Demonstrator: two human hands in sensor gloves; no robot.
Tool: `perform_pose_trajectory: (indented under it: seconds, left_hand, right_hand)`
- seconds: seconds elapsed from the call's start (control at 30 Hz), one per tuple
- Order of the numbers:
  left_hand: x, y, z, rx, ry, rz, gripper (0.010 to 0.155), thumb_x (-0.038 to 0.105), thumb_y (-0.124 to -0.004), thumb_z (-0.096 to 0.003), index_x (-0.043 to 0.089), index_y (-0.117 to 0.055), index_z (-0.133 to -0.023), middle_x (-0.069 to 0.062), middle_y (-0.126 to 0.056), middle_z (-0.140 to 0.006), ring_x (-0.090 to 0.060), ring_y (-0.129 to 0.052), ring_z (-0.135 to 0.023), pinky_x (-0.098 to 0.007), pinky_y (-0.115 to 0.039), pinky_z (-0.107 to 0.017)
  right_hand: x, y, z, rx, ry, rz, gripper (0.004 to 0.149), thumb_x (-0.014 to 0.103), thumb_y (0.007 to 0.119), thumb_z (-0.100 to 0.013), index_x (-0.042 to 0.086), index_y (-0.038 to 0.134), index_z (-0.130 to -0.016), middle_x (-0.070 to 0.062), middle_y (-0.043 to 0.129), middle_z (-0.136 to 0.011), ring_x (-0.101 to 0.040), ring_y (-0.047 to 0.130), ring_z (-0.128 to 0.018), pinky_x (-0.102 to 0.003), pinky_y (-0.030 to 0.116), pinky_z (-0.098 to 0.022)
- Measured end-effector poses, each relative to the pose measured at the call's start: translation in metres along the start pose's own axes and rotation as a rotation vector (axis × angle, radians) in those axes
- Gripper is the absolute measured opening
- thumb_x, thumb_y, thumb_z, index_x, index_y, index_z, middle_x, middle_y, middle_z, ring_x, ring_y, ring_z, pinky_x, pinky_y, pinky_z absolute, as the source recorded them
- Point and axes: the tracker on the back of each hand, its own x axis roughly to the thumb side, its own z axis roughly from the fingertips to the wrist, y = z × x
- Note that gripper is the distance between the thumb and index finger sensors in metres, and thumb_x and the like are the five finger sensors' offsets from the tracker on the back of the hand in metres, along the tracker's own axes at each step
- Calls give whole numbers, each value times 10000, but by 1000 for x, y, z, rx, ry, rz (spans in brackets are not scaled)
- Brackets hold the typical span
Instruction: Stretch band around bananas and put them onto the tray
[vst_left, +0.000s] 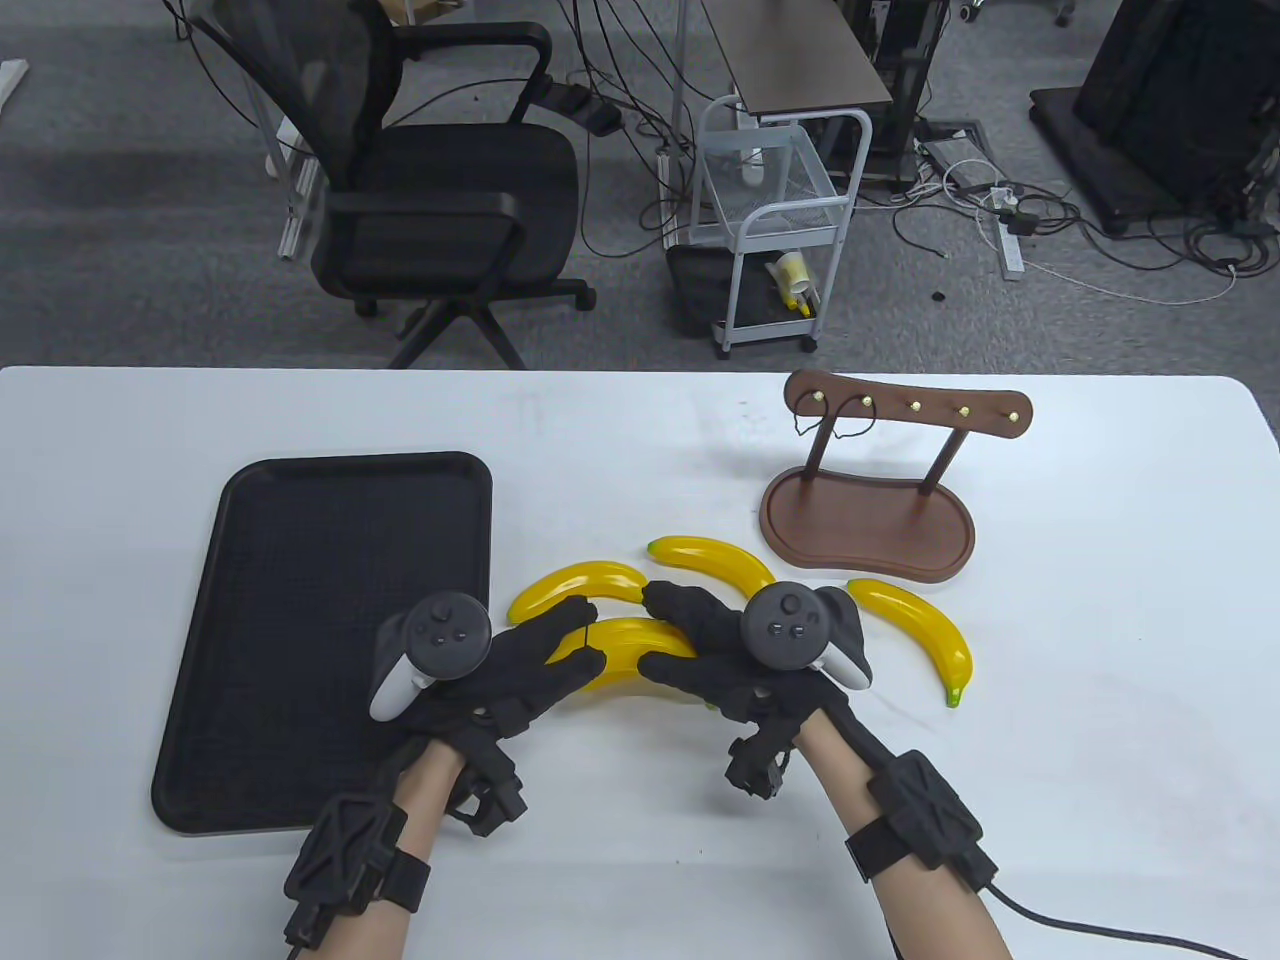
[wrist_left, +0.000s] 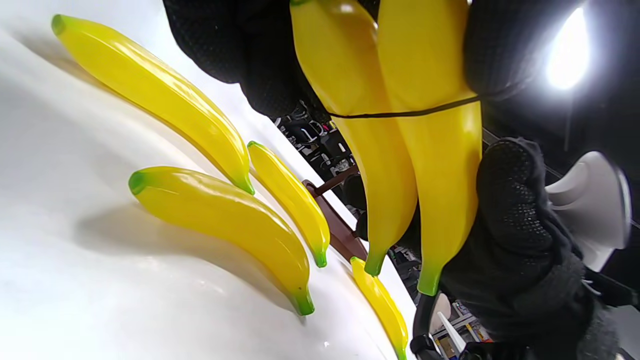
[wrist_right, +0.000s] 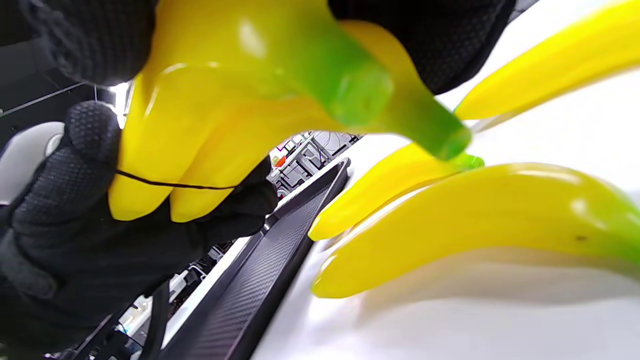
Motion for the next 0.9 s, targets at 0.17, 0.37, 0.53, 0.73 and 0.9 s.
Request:
perform_pose_trajectory:
  seconds: [0.17,0.37,0.53,0.73,0.9]
  left_hand:
    - [3,2,2,14,-29,-13,774,603,-679,-591,170,-437,-1186,-103,-620,-1227,-383,-664,-1110,-565,-506,-853]
    - [6,0,3,7,-38,-58,764,607,-683,-579,218,-430,-1187,-70,-595,-1243,-372,-644,-1126,-554,-499,-859]
    - [8,0,2,1,-39,-84,770,601,-710,-569,240,-420,-1185,-47,-581,-1251,-367,-636,-1131,-551,-493,-860]
    - [14,-1,3,8,-35,-160,781,605,-728,-561,242,-427,-1183,-48,-588,-1246,-370,-649,-1122,-556,-498,-856]
    - [16,-6,2,9,-22,-244,789,613,-728,-553,244,-428,-1183,-45,-600,-1236,-368,-652,-1120,-557,-497,-856]
  right_hand:
    - [-6,2,0,25,-3,-77,889,649,679,-499,94,414,-1142,-216,573,-1131,-477,777,-888,-574,731,-581]
    - [-4,3,0,0,-25,-79,875,642,713,-483,89,478,-1120,-184,647,-1086,-437,831,-816,-557,751,-552]
    - [1,0,2,-66,-55,-40,852,614,759,-464,93,535,-1101,-171,689,-1069,-434,847,-786,-567,748,-539]
    - [7,0,3,-98,-83,12,843,616,777,-446,101,574,-1083,-161,725,-1051,-416,878,-757,-554,768,-521]
    - [10,2,3,-88,-93,73,841,618,780,-443,103,582,-1078,-158,733,-1045,-411,891,-747,-547,777,-513]
